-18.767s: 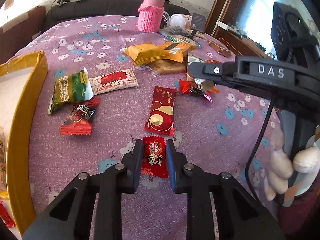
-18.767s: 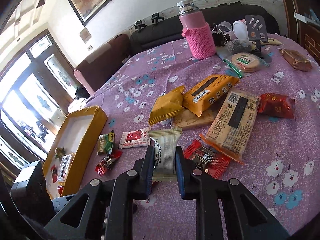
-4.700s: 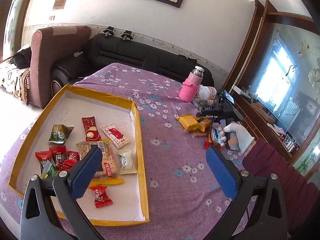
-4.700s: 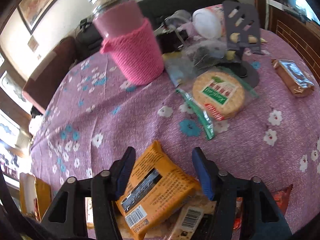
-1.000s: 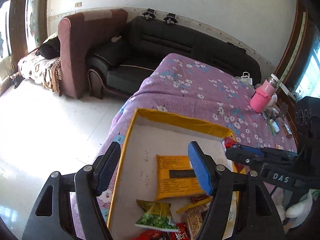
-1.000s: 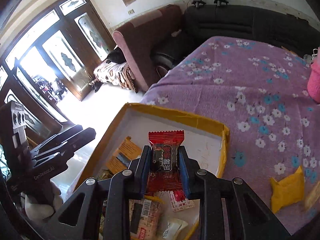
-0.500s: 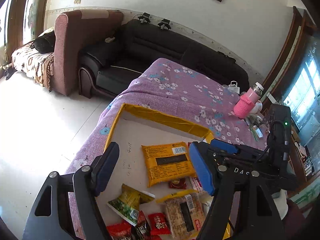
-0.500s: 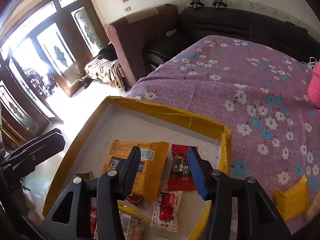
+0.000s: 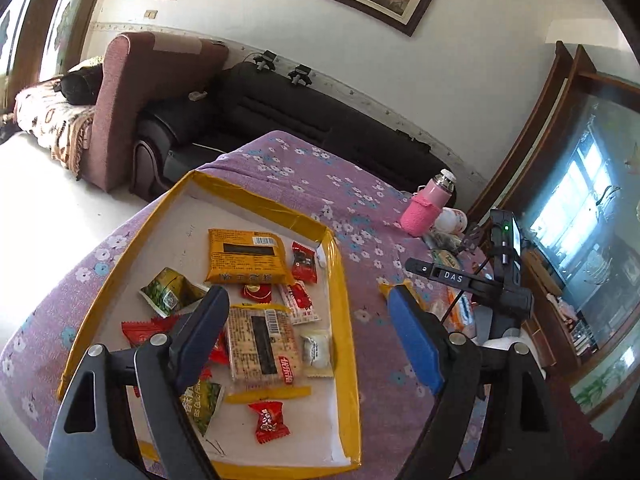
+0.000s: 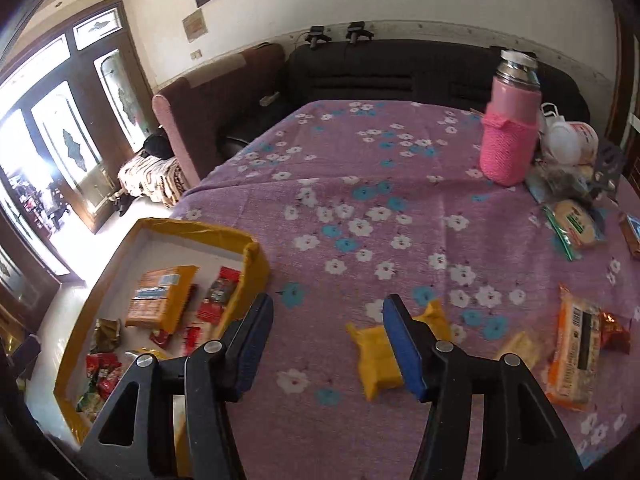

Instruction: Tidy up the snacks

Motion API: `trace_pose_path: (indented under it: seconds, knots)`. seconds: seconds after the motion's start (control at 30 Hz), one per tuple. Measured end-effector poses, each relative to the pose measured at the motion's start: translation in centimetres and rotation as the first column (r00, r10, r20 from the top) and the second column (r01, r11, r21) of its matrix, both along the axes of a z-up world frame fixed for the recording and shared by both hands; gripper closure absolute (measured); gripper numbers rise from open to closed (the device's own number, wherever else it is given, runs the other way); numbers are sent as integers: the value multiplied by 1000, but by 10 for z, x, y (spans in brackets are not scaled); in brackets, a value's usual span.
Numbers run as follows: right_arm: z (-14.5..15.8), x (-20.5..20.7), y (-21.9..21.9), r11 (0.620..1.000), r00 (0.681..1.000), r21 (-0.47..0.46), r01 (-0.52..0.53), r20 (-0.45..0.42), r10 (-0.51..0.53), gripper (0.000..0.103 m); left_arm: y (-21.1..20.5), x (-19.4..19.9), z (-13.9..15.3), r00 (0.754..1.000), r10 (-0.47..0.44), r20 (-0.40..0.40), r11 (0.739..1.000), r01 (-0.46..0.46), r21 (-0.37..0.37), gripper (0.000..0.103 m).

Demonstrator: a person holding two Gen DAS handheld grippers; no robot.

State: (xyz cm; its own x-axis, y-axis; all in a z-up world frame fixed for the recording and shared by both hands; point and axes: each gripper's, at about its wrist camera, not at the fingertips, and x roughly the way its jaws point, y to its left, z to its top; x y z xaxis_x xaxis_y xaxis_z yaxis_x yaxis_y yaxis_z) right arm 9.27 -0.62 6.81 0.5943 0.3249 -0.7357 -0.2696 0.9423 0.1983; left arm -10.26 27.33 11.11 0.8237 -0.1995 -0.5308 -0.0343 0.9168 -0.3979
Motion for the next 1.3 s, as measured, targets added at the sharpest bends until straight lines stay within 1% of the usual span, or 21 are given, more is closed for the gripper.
trace_pose_path:
  seconds: [0.07,0.13,0.2,0.27,0.33,0.37,0.4,0.43,0.5,0.6,0.63,0.67,0.7,0.73,0.77,0.87,0.93,0.97,1.07,1.2,1.3]
  knots:
    - [-16,16,-14,999,998,-2,42,-40,-42,44,-11,-4,-8,1000,23,-11,999,-23,35,21]
    - [-31,32,-20,997,994,-1,71,-80,-71,44,-15,-5,-17,999,5,-37,1000,-5,5,21]
    - [-40,44,-22,995,991,-9,99,-89,-100,44,-17,-3,-24,998,-3,-64,1000,2,-21,21]
    - [-48,56,-17,995,989,-34,92,-112,-96,44,-17,-3,-27,997,2,-73,999,-4,-35,21]
    - [-58,62,-9,998,986,-44,54,-156,-61,46,-18,-4,-27,997,2,-74,999,-5,-41,21]
    - [-60,59,-5,997,987,-66,31,-157,-41,46,-19,-4,-26,998,2,-70,999,-5,-40,21]
    - [-60,52,1,995,991,-102,1,-131,-14,52,-20,-5,-25,998,2,-67,999,-5,-36,21]
    - [-60,44,7,991,991,-126,-44,-131,27,59,-22,-5,-24,998,3,-64,1000,-4,-28,21]
    - [-61,23,16,980,985,-150,-130,-136,110,63,-24,-5,-24,998,-2,-62,1000,0,-28,21]
    - [-62,-17,17,963,965,-144,-228,-161,205,64,-28,-9,-24,998,-14,-68,999,12,-29,21]
    - [-61,-31,16,959,964,-152,-240,-153,217,61,-30,-10,-25,998,-15,-69,1000,13,-28,21]
    - [-62,-44,13,954,957,-145,-264,-167,239,61,-32,-12,-25,997,-19,-69,999,17,-29,21]
    - [-61,-55,9,951,946,-113,-289,-186,265,61,-34,-13,-24,997,-24,-68,999,22,-33,21]
    - [-58,-64,2,950,938,-68,-306,-193,288,64,-37,-14,-24,997,-32,-67,999,29,-36,21]
    - [-51,-73,-10,953,939,-24,-304,-179,295,64,-39,-16,-23,997,-39,-66,999,37,-36,21]
    - [-28,-83,-57,977,974,73,-199,-95,206,60,-51,-19,-17,996,-62,-56,998,61,-24,21]
    - [-20,-75,-89,990,994,108,-86,-64,94,45,-61,-21,-14,995,-82,-51,997,82,-15,21]
    - [-21,-69,-106,992,997,128,-23,-70,32,41,-66,-22,-13,994,-93,-50,996,93,-10,21]
    - [-30,-42,-138,976,991,200,91,-112,-69,40,-86,-21,-13,989,-137,-60,990,138,17,21]
    - [-46,-11,-145,970,979,178,163,-151,-137,40,-111,-19,-17,979,-187,-84,979,192,61,21]
    - [-63,9,-137,963,966,173,207,-189,-174,40,-126,-16,-21,972,-208,-105,970,219,105,21]
